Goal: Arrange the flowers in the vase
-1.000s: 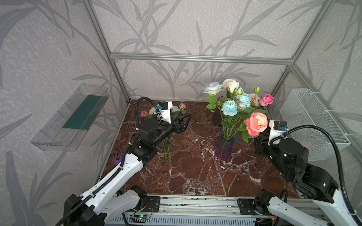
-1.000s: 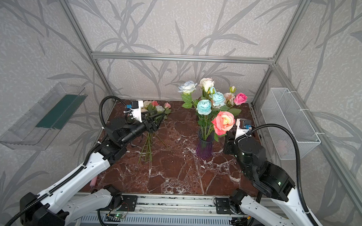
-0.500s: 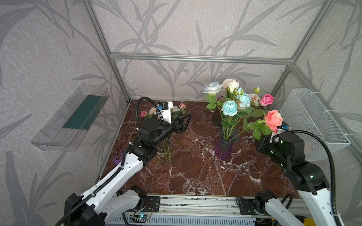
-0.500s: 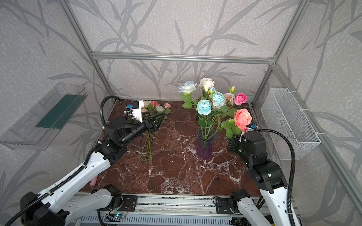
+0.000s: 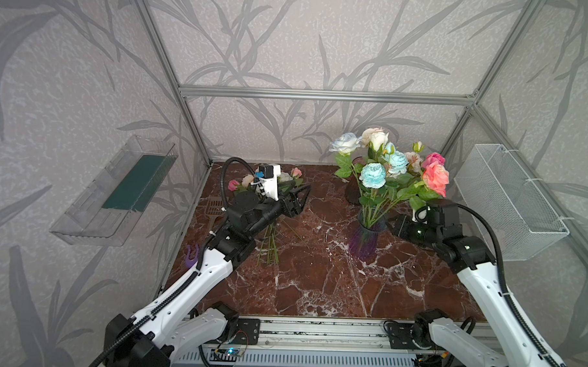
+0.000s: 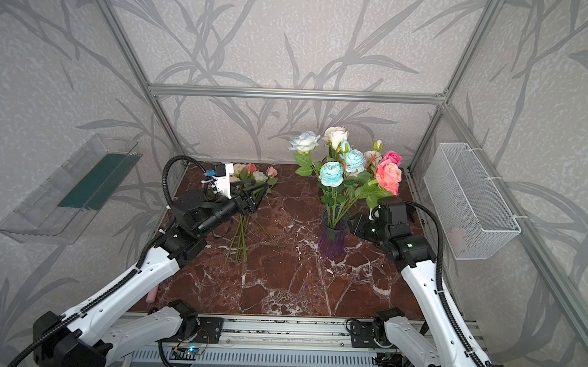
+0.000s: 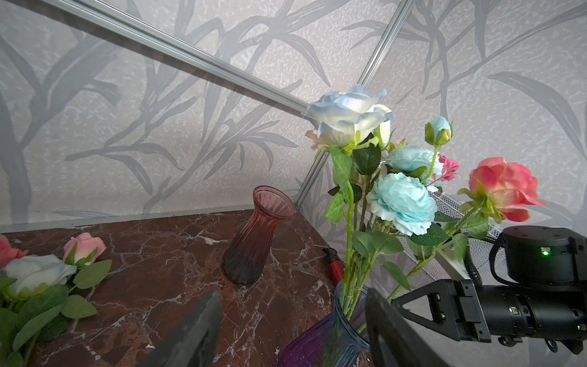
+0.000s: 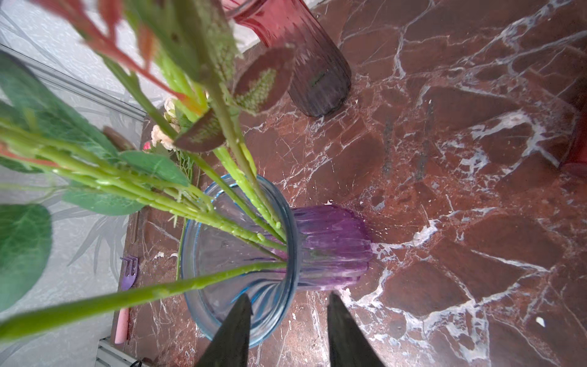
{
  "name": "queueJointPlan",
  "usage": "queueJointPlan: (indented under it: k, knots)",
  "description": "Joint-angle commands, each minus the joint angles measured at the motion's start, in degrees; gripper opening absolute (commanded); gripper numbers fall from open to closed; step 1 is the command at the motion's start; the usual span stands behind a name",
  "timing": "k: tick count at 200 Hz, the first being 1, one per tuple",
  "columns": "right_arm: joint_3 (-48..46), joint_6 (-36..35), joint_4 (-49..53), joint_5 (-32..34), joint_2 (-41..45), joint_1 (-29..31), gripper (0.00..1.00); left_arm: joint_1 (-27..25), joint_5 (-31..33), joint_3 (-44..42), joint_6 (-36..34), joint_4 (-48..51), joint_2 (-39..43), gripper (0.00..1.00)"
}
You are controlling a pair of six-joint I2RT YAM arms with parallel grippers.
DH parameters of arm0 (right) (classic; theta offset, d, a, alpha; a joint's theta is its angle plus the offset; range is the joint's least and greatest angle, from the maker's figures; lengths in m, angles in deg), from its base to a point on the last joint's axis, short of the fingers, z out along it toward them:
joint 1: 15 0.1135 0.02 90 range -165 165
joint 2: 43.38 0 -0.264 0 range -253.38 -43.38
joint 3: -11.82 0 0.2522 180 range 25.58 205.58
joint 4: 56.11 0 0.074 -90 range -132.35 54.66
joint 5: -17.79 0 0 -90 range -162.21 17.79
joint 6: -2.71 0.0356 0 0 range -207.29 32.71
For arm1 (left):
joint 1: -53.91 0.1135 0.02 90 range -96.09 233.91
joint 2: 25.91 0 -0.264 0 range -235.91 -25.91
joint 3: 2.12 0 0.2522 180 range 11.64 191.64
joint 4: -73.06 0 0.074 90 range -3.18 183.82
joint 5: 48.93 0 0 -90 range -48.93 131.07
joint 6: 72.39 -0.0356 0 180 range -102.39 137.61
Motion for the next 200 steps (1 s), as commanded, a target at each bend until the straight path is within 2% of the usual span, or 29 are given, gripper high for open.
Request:
queueJointPlan:
  k: [1,67,200]
  knots:
    - [0.9,-1.5,-1.0,-0.8,-2.2,-0.3,0.40,0.2,-0.5,0.2,1.0,-1.7,0.6,0.72]
    - [2.5,-3.3,-1.5,0.2,-8.9,-0.3,0.35,0.2,-0.4,0.2,1.2,-1.9,1.1,0.72]
    - [7.9,-5.4,3.5,2.1,-11.5,-0.4,0.06,0.7,-0.3,0.1,0.9,-1.9,1.8,0.72]
